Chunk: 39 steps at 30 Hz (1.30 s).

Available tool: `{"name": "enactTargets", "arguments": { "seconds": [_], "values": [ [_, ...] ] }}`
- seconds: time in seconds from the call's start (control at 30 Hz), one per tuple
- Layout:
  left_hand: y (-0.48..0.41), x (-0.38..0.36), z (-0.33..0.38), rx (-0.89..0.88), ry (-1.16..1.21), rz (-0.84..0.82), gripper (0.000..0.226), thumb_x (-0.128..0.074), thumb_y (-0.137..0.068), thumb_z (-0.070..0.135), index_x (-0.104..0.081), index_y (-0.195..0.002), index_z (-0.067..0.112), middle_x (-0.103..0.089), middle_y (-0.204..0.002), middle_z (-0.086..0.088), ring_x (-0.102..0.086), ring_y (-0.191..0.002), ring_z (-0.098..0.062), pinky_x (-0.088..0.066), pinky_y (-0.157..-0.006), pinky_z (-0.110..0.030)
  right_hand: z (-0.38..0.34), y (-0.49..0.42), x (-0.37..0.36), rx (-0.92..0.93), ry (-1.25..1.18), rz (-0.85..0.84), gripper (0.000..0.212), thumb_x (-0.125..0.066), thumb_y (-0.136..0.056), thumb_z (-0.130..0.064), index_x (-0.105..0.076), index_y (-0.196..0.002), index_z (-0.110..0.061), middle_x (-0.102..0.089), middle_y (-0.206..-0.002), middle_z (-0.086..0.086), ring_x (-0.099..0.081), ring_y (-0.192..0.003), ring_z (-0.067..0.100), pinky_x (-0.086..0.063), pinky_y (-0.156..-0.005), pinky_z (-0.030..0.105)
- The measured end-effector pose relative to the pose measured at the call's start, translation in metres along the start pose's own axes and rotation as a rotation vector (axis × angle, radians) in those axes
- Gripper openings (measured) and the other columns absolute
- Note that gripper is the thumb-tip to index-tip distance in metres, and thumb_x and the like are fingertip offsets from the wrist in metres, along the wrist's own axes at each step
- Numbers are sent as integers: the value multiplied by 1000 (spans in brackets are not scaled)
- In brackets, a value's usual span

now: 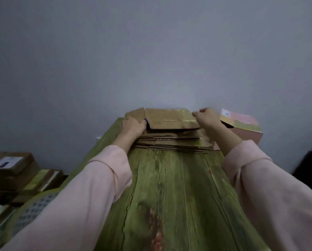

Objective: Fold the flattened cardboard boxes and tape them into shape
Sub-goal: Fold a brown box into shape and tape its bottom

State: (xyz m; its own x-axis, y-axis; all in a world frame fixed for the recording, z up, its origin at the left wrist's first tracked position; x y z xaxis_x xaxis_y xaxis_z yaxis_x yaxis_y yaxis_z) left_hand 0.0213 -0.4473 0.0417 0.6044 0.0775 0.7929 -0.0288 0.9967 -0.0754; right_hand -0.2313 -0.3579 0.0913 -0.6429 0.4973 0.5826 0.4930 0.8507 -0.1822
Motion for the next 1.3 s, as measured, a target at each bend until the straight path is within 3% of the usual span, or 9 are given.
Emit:
{"name": "enactTargets", "arguments": {
  "seconds": [0.07, 0.23, 0.33, 0.4, 0.6, 0.8, 0.9, 1.03, 1.3],
  "values": [
    [-23, -11, -11, 70, 3, -15, 83, -41, -87, 62, -38, -139, -2, -43, -141, -22, -40, -128, -39, -37, -103, -41, 6, -20, -9, -86, 73, 33, 28, -44, -97, -18, -56, -110, 4, -53, -104, 18, -53, -111, 33, -38, -71, 30],
    [-50, -38, -24, 104, -21, -65, 103, -40, -67, 84, -50, -129, 2, -50, -134, -19, -44, -124, -39, -39, -102, -46, 34, -59, -41, -206, 74, -16, 47, -45, -99, -32, -49, -126, 7, -53, -129, 21, -48, -121, 36, -41, -96, 40],
    [-51, -26, -21, 72, -48, 15, 104, -53, -67, 78, -42, -134, -1, -47, -135, -19, -47, -121, -38, -44, -96, -42, 50, -66, -49, -290, -24, -60, 43, -56, -92, -35, -54, -117, 1, -57, -117, 16, -54, -114, 33, -47, -96, 41],
    [-47, -17, -18, 52, -89, 44, 107, -58, -70, 74, -35, -138, -4, -41, -137, -20, -41, -125, -39, -40, -97, -41, 56, -63, -49, -328, -101, -58, 29, -61, -88, -30, -57, -97, -3, -58, -103, 12, -58, -104, 30, -52, -86, 39],
    [-1, 41, 8, 28, -41, 148, 110, -67, -69, 67, -25, -137, -8, -36, -139, -25, -33, -130, -39, -36, -100, -45, 32, -35, -18, -322, -374, -14, 19, -67, -85, -24, -56, -87, -8, -62, -91, 10, -58, -79, 23, -47, -58, 30],
    [90, 86, 25, 4, 31, 133, 114, -68, -70, 63, -13, -144, -3, -27, -142, -27, -30, -132, -40, -36, -102, -47, 15, 44, 44, -247, -481, 36, 26, -72, -81, -25, -53, -89, -9, -60, -90, 10, -59, -81, 25, -51, -69, 38],
    [155, 89, 19, -22, 73, 149, 112, -71, -69, 61, -14, -143, -1, -29, -139, -25, -41, -125, -42, -41, -95, -44, 27, 113, 66, -264, -529, 12, 20, -69, -85, -23, -51, -80, -15, -56, -76, 3, -57, -67, 17, -51, -66, 35],
    [231, 67, -14, -4, 76, 85, 111, -73, -68, 58, -15, -143, 0, -24, -141, -27, -34, -129, -43, -36, -101, -45, 61, 199, 78, -332, -386, -141, 18, -69, -85, -21, -56, -83, -10, -58, -67, 5, -54, -51, 14, -46, -45, 25],
    [299, 32, -54, -3, 26, 28, 104, -70, -70, 60, -22, -141, 2, -26, -133, -22, -36, -123, -41, -35, -100, -40, 89, 258, 99, -207, 155, -243, 35, -68, -82, -43, -67, -85, -8, -60, -75, 2, -53, -68, 14, -37, -57, 26]
  ]
}}
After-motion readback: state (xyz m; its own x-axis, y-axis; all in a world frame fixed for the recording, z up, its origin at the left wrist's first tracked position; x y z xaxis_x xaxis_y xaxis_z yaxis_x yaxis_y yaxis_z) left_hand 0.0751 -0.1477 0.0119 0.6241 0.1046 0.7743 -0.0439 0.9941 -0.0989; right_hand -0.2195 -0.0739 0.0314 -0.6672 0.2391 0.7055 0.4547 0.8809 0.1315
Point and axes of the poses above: each hand's wrist, its own y-axis away from the middle knuckle, its own x-axis out of the back of the hand, z = x × y, the point moved 8 cm from there along -y, towards the middle knuckle
